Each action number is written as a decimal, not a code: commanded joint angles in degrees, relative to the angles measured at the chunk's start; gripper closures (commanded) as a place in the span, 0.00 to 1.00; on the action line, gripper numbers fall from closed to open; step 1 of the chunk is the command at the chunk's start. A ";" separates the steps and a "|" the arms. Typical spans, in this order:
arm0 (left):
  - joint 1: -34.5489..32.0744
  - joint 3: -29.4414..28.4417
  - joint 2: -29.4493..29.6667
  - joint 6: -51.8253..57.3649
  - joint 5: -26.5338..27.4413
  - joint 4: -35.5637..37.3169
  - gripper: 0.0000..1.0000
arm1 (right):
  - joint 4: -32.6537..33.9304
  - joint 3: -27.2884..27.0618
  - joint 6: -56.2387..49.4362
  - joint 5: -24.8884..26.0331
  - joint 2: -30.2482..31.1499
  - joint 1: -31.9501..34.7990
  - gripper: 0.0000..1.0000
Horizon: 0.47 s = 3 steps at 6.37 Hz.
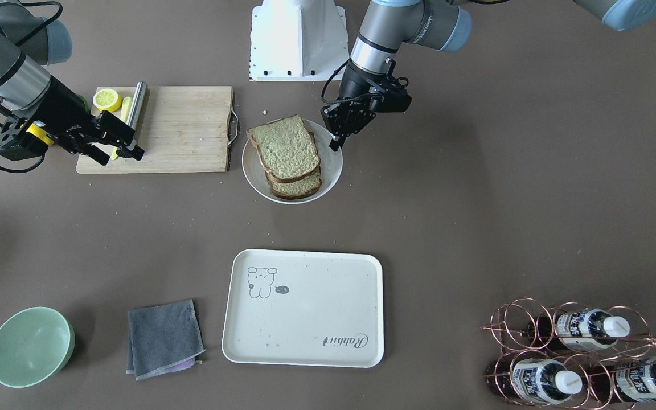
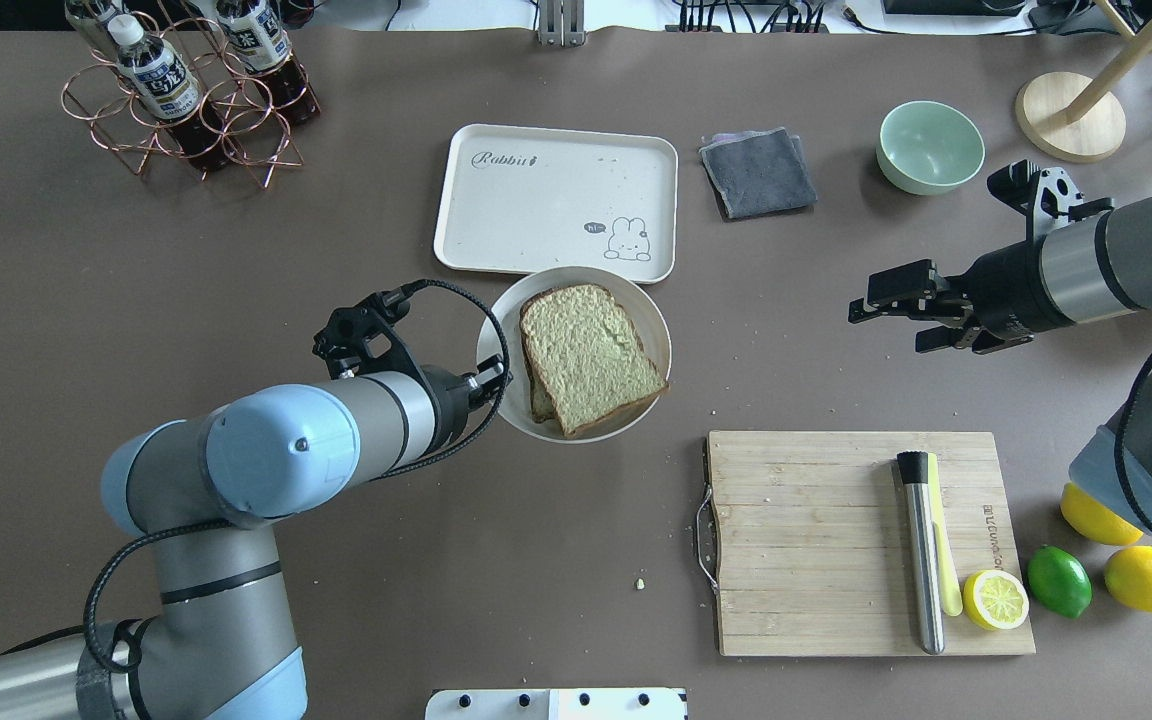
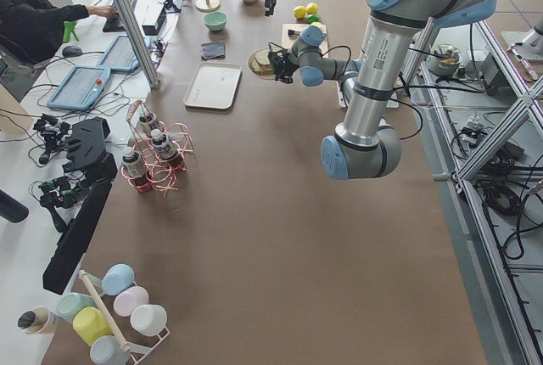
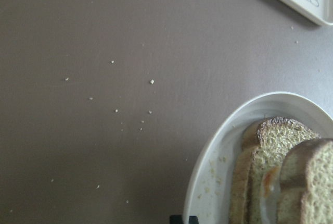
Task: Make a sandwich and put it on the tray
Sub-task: 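Grip the plate rim with the left gripper and carry it onto the tray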
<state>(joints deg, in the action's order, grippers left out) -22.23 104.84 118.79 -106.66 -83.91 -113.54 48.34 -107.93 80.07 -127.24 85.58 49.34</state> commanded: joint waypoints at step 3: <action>-11.76 -22.51 12.76 -3.65 -4.24 -4.46 1.00 | 0.00 0.09 0.00 -0.03 -0.59 -0.12 0.01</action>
<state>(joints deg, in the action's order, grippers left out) -31.34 88.81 128.86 -110.47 -87.37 -115.30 48.34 -107.85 80.05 -127.26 85.15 49.25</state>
